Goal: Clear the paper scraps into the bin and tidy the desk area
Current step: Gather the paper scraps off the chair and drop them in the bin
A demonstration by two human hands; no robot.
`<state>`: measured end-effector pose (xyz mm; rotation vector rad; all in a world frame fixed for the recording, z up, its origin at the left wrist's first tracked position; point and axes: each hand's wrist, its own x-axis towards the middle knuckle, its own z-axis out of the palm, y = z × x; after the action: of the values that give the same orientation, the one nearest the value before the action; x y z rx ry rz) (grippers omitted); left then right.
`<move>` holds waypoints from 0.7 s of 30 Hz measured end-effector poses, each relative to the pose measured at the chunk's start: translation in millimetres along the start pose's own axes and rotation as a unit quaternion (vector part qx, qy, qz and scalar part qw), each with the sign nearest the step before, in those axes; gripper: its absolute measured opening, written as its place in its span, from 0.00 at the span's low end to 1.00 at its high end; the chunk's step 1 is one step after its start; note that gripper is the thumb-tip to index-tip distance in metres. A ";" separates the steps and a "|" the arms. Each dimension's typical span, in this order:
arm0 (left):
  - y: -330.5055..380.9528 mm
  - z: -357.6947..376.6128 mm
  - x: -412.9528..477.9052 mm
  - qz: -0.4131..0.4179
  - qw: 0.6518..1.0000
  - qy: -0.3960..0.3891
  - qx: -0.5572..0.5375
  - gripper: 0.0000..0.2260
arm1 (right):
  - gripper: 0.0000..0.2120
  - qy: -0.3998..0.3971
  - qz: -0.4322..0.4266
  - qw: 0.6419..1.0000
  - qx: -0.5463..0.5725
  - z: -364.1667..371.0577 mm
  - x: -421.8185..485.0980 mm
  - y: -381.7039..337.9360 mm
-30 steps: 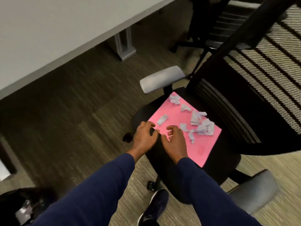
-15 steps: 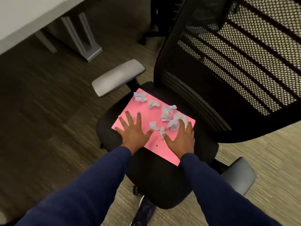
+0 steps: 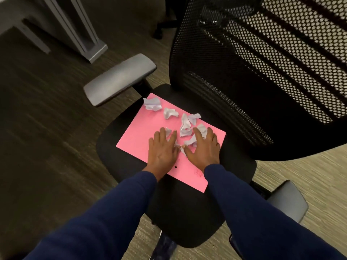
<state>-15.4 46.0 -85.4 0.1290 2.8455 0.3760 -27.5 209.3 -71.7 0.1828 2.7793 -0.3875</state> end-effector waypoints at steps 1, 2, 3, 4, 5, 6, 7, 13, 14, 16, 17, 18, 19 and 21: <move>-0.6 2.3 -0.3 0.020 1.000 0.010 0.001 0.25 | 0.34 0.020 -0.011 1.000 -0.008 2.4 -3.1 -0.1; -1.4 5.0 -0.6 0.039 0.999 0.020 0.000 0.22 | 0.31 0.039 -0.022 0.999 -0.013 5.4 -6.5 -0.1; -2.3 7.4 -0.8 0.054 0.998 0.031 0.000 0.18 | 0.28 0.056 -0.031 0.998 -0.016 8.7 -9.5 -0.5; -3.4 9.4 -1.0 0.066 0.997 0.038 -0.002 0.15 | 0.25 0.070 -0.037 0.997 -0.019 11.9 -12.0 -1.1; -4.8 10.6 -1.5 0.072 0.997 0.039 -0.004 0.13 | 0.23 0.080 -0.041 0.996 -0.020 15.1 -14.1 -1.8; -5.4 10.8 -2.0 0.075 0.997 0.035 -0.006 0.12 | 0.21 0.082 -0.041 0.996 -0.019 16.9 -15.9 -2.5; -6.4 11.4 -3.1 0.075 0.997 0.030 -0.008 0.12 | 0.20 0.080 -0.040 0.996 -0.014 18.8 -17.6 -3.2; -11.2 7.6 -9.7 0.067 0.995 0.003 -0.069 0.08 | 0.16 0.059 -0.028 0.997 0.050 25.8 -29.9 -8.1; -12.9 5.3 -11.2 0.061 0.994 -0.003 -0.089 0.07 | 0.16 0.056 -0.031 0.996 0.062 26.5 -32.1 -9.5; -13.9 1.4 -13.1 0.040 0.991 -0.024 -0.127 0.06 | 0.15 0.049 -0.022 0.993 0.103 26.7 -34.1 -9.6; -15.6 -0.3 -15.3 0.026 0.988 -0.030 -0.147 0.05 | 0.14 0.050 -0.005 0.990 0.132 25.2 -35.7 -11.7; -17.7 -3.2 -19.0 0.010 0.985 -0.028 -0.167 0.05 | 0.14 0.052 0.018 0.985 0.164 21.5 -38.8 -15.4; -18.5 -5.5 -21.2 -0.006 0.982 -0.021 -0.186 0.05 | 0.13 0.055 0.045 0.978 0.195 17.2 -40.6 -18.2; -19.5 -10.8 -24.3 -0.047 0.972 -0.006 -0.229 0.04 | 0.12 0.058 0.087 0.962 0.253 9.6 -44.8 -22.8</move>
<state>3.9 21.6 -74.4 -0.0952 2.6568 0.9877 13.5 181.1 -59.7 0.5786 2.6867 -1.0637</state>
